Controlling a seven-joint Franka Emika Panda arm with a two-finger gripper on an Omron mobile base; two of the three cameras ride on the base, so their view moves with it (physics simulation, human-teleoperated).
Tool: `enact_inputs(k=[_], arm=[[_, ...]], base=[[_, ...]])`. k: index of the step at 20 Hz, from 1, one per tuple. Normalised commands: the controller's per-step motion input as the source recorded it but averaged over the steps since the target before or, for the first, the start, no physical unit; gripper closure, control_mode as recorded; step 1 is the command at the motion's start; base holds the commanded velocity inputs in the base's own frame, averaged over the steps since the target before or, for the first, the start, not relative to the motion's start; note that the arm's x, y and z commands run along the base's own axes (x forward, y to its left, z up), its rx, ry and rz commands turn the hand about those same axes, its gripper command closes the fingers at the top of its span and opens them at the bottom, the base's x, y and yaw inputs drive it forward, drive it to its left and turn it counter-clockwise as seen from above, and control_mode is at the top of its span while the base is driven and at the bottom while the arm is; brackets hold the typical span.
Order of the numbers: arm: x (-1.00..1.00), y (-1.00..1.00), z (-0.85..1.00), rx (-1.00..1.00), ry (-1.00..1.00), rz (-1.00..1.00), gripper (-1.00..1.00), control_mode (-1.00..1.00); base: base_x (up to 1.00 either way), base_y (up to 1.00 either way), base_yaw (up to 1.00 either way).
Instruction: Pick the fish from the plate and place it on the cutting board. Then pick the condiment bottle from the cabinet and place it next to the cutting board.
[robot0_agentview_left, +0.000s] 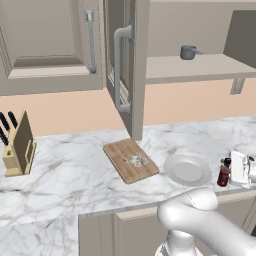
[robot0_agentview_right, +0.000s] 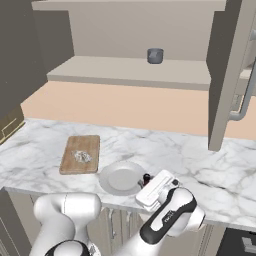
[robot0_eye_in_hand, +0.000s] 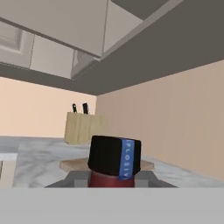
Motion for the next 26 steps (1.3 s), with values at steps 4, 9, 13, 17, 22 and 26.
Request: enact_inputs(k=[4,9,13,17,22,26], arm=[[0.25,-0.02,-0.19,0.0,-0.01,0.0,1.0,-1.0],[0.09,-0.01,-0.16,0.0,0.0,0.0,1.0,-1.0],[0.0,0.0,-0.09,0.0,0.0,0.0,1.0,-1.0],[0.0,0.0,-0.09,0.0,0.0,0.0,-1.0,-1.0],[0.0,0.0,-0.04,0.0,0.0,0.0,-1.0,-1.0],[0.0,0.0,-0.01,0.0,0.0,0.0,-1.0,-1.0]], base=[[0.0,0.0,0.0],[0.0,0.0,0.0],[0.0,0.0,0.0],[0.0,0.0,0.0],[0.0,0.0,0.0],[0.0,0.0,0.0]])
